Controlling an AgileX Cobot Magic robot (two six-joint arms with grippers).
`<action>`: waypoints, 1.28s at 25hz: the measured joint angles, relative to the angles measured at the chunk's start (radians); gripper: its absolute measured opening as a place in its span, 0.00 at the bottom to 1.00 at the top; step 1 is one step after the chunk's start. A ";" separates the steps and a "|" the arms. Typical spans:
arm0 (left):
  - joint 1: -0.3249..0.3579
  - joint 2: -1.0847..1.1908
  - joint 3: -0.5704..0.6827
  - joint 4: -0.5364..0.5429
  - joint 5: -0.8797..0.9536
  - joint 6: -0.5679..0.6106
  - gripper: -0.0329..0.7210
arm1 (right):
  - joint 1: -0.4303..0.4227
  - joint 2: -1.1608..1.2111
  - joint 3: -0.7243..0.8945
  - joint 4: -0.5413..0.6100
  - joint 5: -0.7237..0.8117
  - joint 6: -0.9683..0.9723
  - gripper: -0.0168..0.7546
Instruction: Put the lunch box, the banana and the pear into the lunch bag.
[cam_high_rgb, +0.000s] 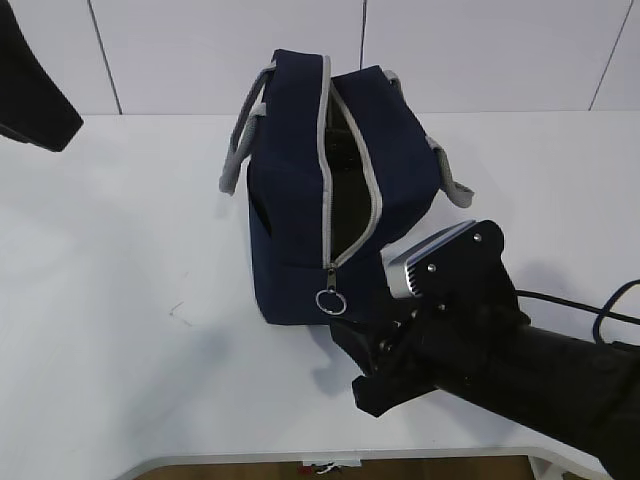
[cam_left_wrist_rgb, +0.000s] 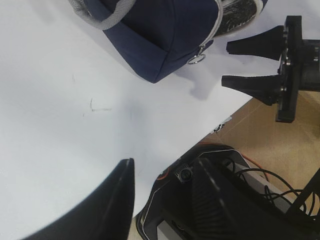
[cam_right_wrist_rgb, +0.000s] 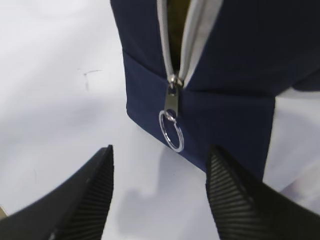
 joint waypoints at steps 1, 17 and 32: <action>0.000 0.000 0.000 0.000 0.000 0.000 0.44 | 0.000 0.009 0.000 0.000 -0.005 0.001 0.63; 0.000 0.000 0.000 -0.004 0.000 -0.002 0.44 | 0.000 0.156 0.000 0.000 -0.198 0.013 0.63; 0.000 0.000 0.000 -0.006 0.000 -0.002 0.44 | 0.000 0.261 -0.008 0.005 -0.362 0.014 0.63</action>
